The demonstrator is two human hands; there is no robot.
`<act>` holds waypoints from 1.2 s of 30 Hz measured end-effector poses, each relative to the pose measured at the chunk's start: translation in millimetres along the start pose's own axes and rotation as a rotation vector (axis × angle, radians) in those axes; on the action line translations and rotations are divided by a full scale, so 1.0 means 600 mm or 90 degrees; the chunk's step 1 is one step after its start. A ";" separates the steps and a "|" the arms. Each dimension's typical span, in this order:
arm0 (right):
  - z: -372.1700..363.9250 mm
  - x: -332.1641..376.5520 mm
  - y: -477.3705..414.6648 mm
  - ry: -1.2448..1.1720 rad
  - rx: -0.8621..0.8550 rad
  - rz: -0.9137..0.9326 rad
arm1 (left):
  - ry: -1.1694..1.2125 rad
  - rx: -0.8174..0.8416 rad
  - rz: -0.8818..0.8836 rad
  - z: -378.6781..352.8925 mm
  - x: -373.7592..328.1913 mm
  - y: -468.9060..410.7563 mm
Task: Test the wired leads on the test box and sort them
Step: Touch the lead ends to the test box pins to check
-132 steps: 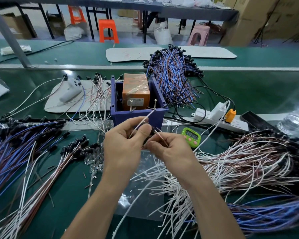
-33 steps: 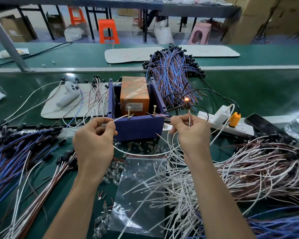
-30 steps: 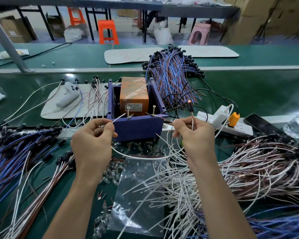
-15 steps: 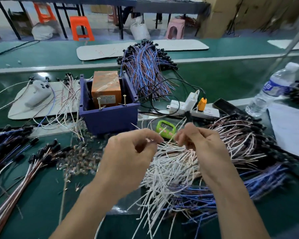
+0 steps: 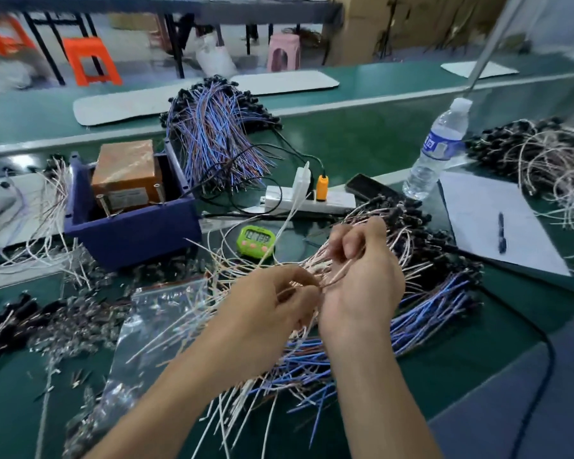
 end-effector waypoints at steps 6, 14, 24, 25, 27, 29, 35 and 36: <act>0.032 0.008 -0.049 0.137 0.022 -0.016 | 0.000 0.013 0.046 0.024 0.037 -0.021; 0.085 0.019 -0.136 0.449 0.109 -0.087 | 0.057 -0.224 0.124 0.102 0.095 -0.029; 0.140 0.011 -0.200 0.741 0.143 -0.196 | -0.085 -0.250 0.190 0.130 0.122 -0.002; 0.140 0.015 -0.203 0.812 0.133 -0.163 | -0.116 -0.242 0.198 0.130 0.122 -0.001; 0.136 0.027 -0.206 0.948 0.084 -0.074 | -0.164 -0.227 0.209 0.127 0.121 0.000; 0.128 0.039 -0.206 0.994 0.012 0.010 | -0.189 -0.211 0.207 0.123 0.120 0.000; 0.104 0.075 -0.146 0.915 -0.022 0.148 | -0.159 -0.189 0.193 0.115 0.126 0.006; 0.094 0.076 -0.128 0.877 0.017 0.169 | -0.136 -0.194 0.190 0.115 0.129 0.008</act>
Point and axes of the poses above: each hand's wrist, its own y-axis away from the middle knuckle, its own z-axis out of the back of the hand, x = y × z, the point moved 5 cm from there along -y, towards the middle knuckle, and after that the axes turned 2 degrees about x, right-handed, at the moved point
